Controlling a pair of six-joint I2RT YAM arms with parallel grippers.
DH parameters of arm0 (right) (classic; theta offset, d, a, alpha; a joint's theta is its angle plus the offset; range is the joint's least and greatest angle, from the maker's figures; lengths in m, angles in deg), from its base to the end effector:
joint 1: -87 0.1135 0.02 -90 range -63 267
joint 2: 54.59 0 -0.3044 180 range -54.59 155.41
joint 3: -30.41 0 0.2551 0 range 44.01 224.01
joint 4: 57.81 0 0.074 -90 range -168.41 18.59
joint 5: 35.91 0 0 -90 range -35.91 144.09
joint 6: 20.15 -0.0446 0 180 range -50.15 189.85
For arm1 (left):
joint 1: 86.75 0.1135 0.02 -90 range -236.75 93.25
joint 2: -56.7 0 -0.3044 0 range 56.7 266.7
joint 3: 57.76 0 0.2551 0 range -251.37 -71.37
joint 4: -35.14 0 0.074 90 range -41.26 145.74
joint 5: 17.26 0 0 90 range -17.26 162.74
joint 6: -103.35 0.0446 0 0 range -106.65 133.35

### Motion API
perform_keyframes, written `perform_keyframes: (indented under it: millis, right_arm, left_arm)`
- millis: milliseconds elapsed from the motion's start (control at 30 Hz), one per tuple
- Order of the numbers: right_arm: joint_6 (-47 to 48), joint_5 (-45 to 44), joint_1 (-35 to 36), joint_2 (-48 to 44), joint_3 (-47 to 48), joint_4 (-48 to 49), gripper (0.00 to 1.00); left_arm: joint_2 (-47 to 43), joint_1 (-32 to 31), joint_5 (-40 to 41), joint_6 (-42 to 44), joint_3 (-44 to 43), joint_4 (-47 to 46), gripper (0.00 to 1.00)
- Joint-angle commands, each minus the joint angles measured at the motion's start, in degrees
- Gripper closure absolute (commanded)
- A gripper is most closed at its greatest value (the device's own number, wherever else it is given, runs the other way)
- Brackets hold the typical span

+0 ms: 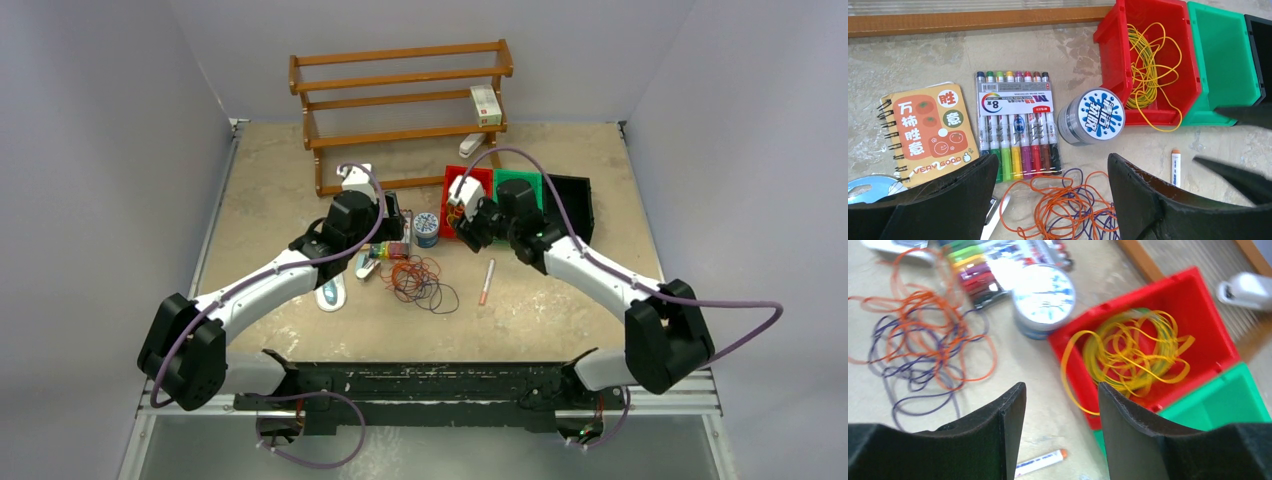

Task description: Untangle the cables

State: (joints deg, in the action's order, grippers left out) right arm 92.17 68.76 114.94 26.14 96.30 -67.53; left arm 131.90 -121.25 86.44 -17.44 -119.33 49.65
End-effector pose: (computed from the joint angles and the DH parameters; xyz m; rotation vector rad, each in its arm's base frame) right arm 0.2810 0.1618 0.2999 -0.9950 1.7334 0.3188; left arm 0.2480 -0.1576 0.2923 -0.0820 2.0771 -0.4604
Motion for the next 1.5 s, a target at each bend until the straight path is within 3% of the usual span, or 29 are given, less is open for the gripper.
perform_keyframes:
  millis: [0,500,633,967,1167,1467]
  right_arm:
    - [7.95,5.59,2.38,-2.14,-2.20,4.40,0.43]
    - [10.91,-4.32,3.29,8.83,2.27,0.25,0.49]
    - [11.06,-8.09,3.30,9.43,2.42,1.82,0.56]
    - [9.33,-10.68,3.27,11.62,2.66,2.20,0.86]
    - [7.53,-9.45,3.18,11.61,5.72,2.96,0.95]
    - [2.30,-7.67,0.54,15.32,12.38,2.04,1.00]
  left_arm:
    - [-1.92,0.40,-0.54,0.29,-1.51,-1.45,0.20]
    - [-2.68,0.40,0.03,0.55,-0.88,-1.08,0.20]
    - [-2.55,0.40,0.15,0.55,-0.90,-1.16,0.20]
    - [-2.36,0.40,0.53,0.66,-0.93,-1.15,0.20]
    - [-2.31,0.40,0.58,0.66,-0.90,-0.98,0.20]
    - [-2.63,0.40,0.81,0.74,-0.83,-0.90,0.20]
